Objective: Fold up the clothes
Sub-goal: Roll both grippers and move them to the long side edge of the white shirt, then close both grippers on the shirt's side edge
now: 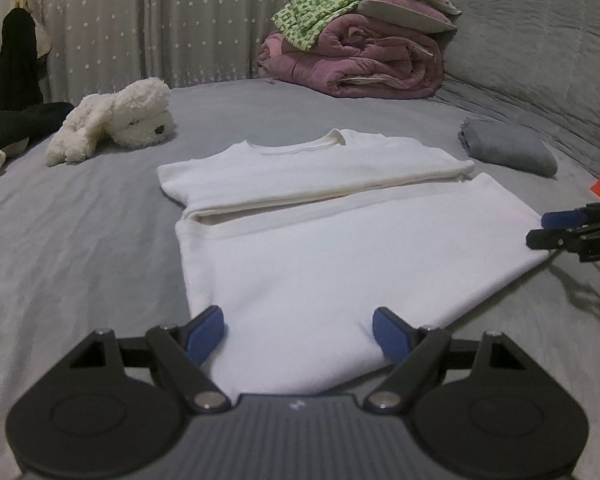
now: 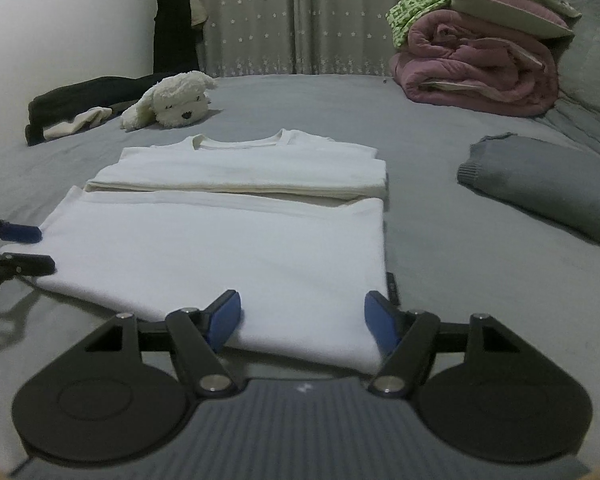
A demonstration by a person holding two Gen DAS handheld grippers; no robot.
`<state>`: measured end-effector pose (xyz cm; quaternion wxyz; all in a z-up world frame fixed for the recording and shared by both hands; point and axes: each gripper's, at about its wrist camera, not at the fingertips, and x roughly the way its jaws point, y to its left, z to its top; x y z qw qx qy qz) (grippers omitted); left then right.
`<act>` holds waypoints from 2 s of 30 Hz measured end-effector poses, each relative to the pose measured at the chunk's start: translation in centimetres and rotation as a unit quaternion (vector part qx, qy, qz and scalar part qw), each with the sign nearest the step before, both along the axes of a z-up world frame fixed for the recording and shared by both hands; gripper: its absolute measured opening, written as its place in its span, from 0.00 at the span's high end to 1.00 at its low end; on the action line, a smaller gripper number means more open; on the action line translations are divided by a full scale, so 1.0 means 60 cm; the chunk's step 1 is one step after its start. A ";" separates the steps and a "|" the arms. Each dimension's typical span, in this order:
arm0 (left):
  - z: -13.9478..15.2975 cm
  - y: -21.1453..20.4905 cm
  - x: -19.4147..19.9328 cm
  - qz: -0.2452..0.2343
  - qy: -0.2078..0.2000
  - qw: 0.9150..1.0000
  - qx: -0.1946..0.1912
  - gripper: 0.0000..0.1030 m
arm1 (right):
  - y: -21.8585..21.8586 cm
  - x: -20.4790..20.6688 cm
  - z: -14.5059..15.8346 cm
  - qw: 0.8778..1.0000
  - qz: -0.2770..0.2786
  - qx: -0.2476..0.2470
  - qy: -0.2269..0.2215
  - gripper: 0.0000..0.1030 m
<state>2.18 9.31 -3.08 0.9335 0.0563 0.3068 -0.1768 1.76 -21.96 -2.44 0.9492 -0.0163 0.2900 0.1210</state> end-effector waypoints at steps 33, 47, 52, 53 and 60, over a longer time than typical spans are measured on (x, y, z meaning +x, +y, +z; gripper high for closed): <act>-0.008 0.193 0.003 0.098 0.239 0.889 -0.378 0.20 | -0.211 -0.044 -0.008 0.851 -0.172 0.447 0.212 0.29; -0.028 0.152 0.039 0.109 0.244 0.871 -0.413 0.28 | -0.177 0.003 -0.007 0.850 -0.165 0.448 0.221 0.29; -0.033 0.146 0.051 0.109 0.240 0.867 -0.422 0.33 | -0.174 0.016 -0.011 0.848 -0.156 0.456 0.220 0.29; -0.034 0.145 0.052 0.109 0.239 0.867 -0.422 0.34 | -0.174 0.018 -0.012 0.848 -0.154 0.457 0.219 0.29; -0.039 0.139 0.061 0.106 0.235 0.868 -0.424 0.48 | -0.179 0.029 -0.026 0.836 -0.144 0.477 0.231 0.48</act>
